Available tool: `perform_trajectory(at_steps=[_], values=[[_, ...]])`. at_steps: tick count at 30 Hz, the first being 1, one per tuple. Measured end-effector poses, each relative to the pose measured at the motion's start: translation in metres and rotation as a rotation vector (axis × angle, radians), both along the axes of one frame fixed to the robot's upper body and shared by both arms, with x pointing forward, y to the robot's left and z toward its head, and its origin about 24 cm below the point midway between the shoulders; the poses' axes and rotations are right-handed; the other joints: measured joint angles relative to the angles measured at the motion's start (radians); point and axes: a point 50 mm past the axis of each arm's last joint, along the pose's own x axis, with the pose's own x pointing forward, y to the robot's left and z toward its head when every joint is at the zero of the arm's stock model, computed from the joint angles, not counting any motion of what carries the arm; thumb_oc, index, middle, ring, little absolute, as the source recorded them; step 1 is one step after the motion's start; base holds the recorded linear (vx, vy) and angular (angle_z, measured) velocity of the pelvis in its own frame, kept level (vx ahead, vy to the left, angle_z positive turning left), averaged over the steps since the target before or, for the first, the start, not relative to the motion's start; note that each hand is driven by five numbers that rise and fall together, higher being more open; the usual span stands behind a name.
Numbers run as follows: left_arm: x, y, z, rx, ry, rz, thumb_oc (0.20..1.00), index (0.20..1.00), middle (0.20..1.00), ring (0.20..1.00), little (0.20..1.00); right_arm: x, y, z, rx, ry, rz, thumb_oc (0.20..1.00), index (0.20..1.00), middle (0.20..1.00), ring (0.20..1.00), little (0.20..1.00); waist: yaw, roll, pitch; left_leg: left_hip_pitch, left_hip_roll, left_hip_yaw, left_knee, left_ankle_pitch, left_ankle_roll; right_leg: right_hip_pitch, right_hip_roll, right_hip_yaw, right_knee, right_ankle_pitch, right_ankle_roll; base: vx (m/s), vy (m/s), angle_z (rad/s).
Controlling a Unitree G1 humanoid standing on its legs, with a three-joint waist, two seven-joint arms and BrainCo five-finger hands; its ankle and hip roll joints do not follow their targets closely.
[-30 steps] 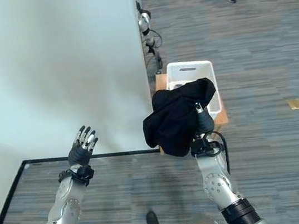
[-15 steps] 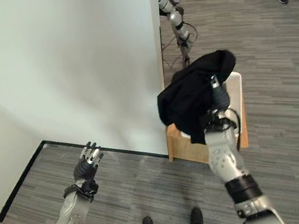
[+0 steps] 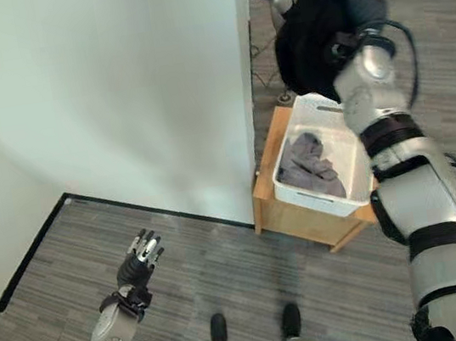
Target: Pick up bed clothes into laundry basket.
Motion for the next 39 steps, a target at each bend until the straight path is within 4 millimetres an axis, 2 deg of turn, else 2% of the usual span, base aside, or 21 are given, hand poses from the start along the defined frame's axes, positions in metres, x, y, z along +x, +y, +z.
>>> perform_trajectory(at_steps=[2,4,9,13,18,21,30,33,36,39], values=[[0.003,-0.001,0.003,-0.009,-0.011,0.000,1.000,1.000,1.000,1.000,1.000,0.003,0.003,-0.007,0.026,0.031,-0.004,0.200,0.200,0.200,0.200,0.200,0.017,0.003,0.012,-0.001,0.002,-0.002,-0.001,0.001,-0.001,-0.001,0.002,-0.004,0.000,0.000,0.000,-0.03,-0.005,0.06],[0.004,-0.002,0.004,-0.010,-0.015,-0.004,1.000,1.000,1.000,1.000,1.000,0.007,-0.003,-0.010,0.052,0.084,-0.044,0.200,0.200,0.200,0.200,0.200,0.040,0.004,0.020,-0.025,-0.001,-0.007,-0.001,0.005,-0.001,-0.023,0.000,-0.008,0.002,0.003,-0.004,-0.03,-0.006,0.05],[0.007,0.000,0.006,-0.001,-0.024,-0.006,1.000,1.000,1.000,1.000,1.000,0.006,-0.016,-0.010,0.068,0.125,-0.113,0.200,0.200,0.200,0.200,0.200,0.045,0.008,0.055,-0.041,-0.005,-0.026,-0.004,0.009,0.001,-0.031,-0.003,-0.022,0.003,0.005,-0.007,-0.02,0.014,0.11],[0.008,0.007,0.008,0.027,-0.025,-0.005,1.000,1.000,1.000,1.000,1.000,0.003,-0.036,-0.002,0.039,0.201,-0.227,0.200,0.200,0.200,0.200,0.200,0.049,0.021,0.076,-0.059,-0.008,-0.028,-0.005,0.010,0.002,-0.048,-0.007,-0.029,0.003,0.005,-0.006,-0.01,0.020,0.03],[0.014,0.004,0.012,0.031,-0.044,-0.016,1.000,1.000,1.000,1.000,1.000,-0.006,-0.060,0.007,-0.072,0.248,-0.346,0.200,0.200,0.200,0.200,0.200,0.051,0.035,0.082,-0.061,-0.012,-0.032,-0.006,0.011,0.002,-0.047,-0.011,-0.035,0.003,0.003,-0.004,0.02,0.014,0.01],[0.017,0.003,0.014,0.031,-0.054,-0.023,1.000,1.000,1.000,1.000,1.000,-0.007,-0.062,0.015,-0.070,0.242,-0.356,0.200,0.200,0.200,0.200,0.200,0.043,0.038,0.080,-0.060,-0.012,-0.031,-0.006,0.011,0.002,-0.047,-0.011,-0.034,0.003,0.003,-0.004,0.01,0.008,0.00],[0.020,-0.006,0.017,0.034,-0.058,-0.048,1.000,1.000,1.000,1.000,1.000,-0.008,-0.064,0.018,-0.043,0.247,-0.379,0.200,0.200,0.200,0.200,0.200,0.027,0.042,0.077,-0.058,-0.011,-0.028,-0.006,0.011,0.002,-0.048,-0.011,-0.029,0.003,0.003,-0.004,0.01,0.005,0.00],[0.022,-0.006,0.018,0.035,-0.061,-0.046,1.000,1.000,1.000,1.000,1.000,-0.006,-0.055,0.029,-0.023,0.190,-0.335,0.200,0.200,0.200,0.200,0.200,0.013,0.047,0.074,-0.055,-0.013,-0.022,-0.006,0.011,0.002,-0.049,-0.013,-0.019,0.003,0.004,-0.004,0.04,0.017,-0.07],[0.026,-0.007,0.022,0.034,-0.078,-0.048,1.000,1.000,1.000,1.000,1.000,-0.006,-0.035,0.058,-0.005,0.040,-0.254,0.200,0.200,0.200,0.200,0.200,-0.009,0.061,0.064,-0.053,-0.013,-0.018,-0.006,0.011,0.002,-0.048,-0.012,-0.015,0.003,0.005,-0.004,0.03,0.000,-0.04],[0.026,-0.006,0.022,0.033,-0.081,-0.045,1.000,1.000,1.000,1.000,1.000,-0.009,-0.014,0.081,-0.025,-0.094,-0.168,0.200,0.200,0.200,0.200,0.200,-0.011,0.063,0.063,-0.042,-0.009,-0.003,-0.006,0.011,0.002,-0.043,-0.007,-0.005,0.003,0.008,-0.007,0.01,-0.006,-0.11]])
